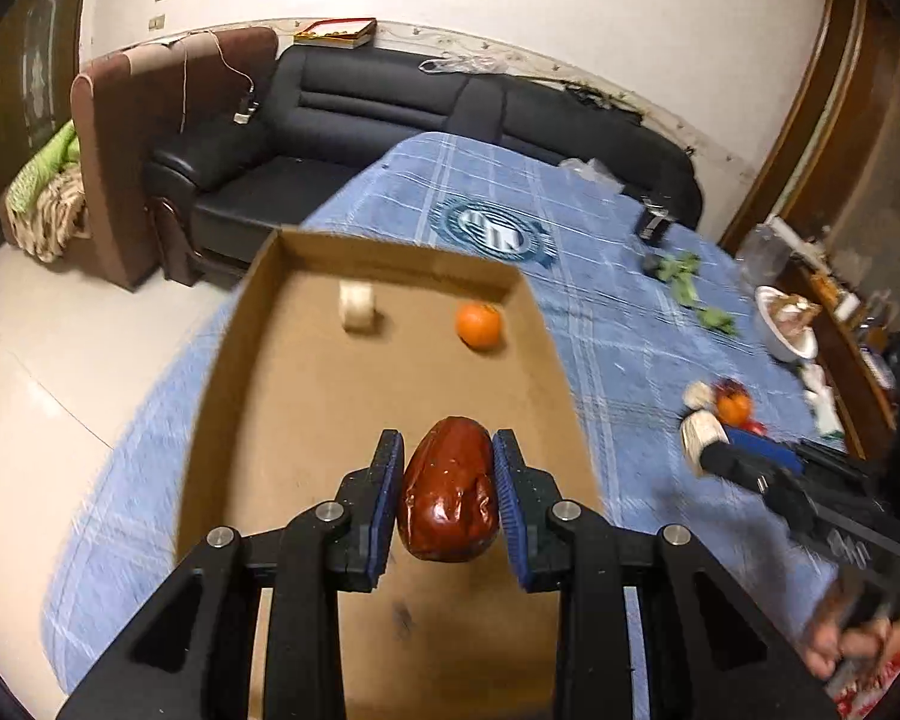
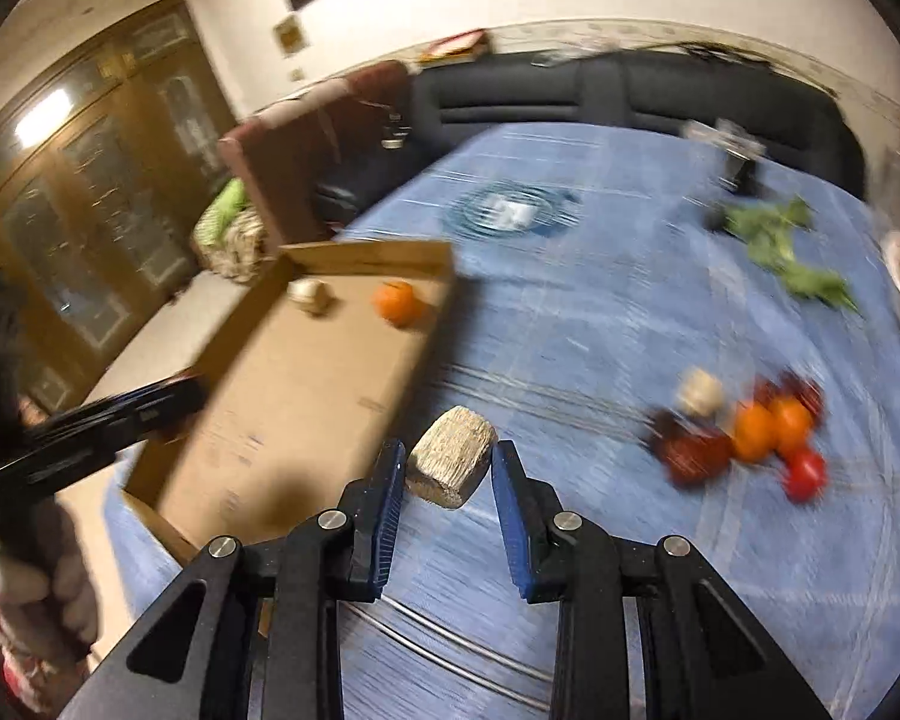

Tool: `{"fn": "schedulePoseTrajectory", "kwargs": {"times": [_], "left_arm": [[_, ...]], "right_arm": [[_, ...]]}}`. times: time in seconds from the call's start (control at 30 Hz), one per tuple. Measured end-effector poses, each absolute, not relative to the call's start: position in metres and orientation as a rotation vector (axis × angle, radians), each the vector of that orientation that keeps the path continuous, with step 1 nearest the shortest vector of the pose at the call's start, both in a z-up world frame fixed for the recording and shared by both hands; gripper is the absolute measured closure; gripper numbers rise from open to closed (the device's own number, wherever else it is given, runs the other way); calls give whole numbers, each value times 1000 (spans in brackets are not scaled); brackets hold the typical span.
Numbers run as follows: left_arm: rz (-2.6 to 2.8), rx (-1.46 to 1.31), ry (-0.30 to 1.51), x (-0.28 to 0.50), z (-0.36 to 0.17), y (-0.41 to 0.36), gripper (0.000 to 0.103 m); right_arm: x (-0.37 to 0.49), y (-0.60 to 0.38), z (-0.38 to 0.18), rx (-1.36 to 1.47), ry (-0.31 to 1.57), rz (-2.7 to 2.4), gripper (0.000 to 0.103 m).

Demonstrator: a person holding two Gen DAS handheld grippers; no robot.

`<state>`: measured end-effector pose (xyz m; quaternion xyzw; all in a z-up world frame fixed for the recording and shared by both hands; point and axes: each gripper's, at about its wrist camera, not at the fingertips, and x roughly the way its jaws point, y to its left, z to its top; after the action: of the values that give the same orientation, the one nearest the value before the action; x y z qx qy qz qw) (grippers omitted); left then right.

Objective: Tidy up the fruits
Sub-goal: 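Carry the date and cube to the tray and release both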

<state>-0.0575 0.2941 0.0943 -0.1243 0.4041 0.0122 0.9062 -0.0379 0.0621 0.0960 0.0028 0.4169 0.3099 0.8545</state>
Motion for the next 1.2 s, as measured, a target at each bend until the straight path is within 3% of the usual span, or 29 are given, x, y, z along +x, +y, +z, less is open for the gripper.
{"fn": "schedulePoseTrajectory", "kwargs": {"times": [0.3, 0.57, 0.67, 0.9, 1.2], "left_arm": [[105, -336, 950, 20, 62, 337, 74], [110, -363, 976, 38, 43, 349, 72], [102, -384, 969, 38, 42, 351, 61], [91, -390, 902, 16, 66, 346, 57], [18, -454, 779, -52, 109, 320, 45]], "right_arm": [[1, 174, 73, -138, 913, 728, 70], [26, 200, 47, -170, 949, 709, 68], [32, 203, 45, -151, 956, 713, 68], [33, 201, 52, -131, 939, 711, 58], [-1, 121, 97, 39, 850, 683, 56]]}}
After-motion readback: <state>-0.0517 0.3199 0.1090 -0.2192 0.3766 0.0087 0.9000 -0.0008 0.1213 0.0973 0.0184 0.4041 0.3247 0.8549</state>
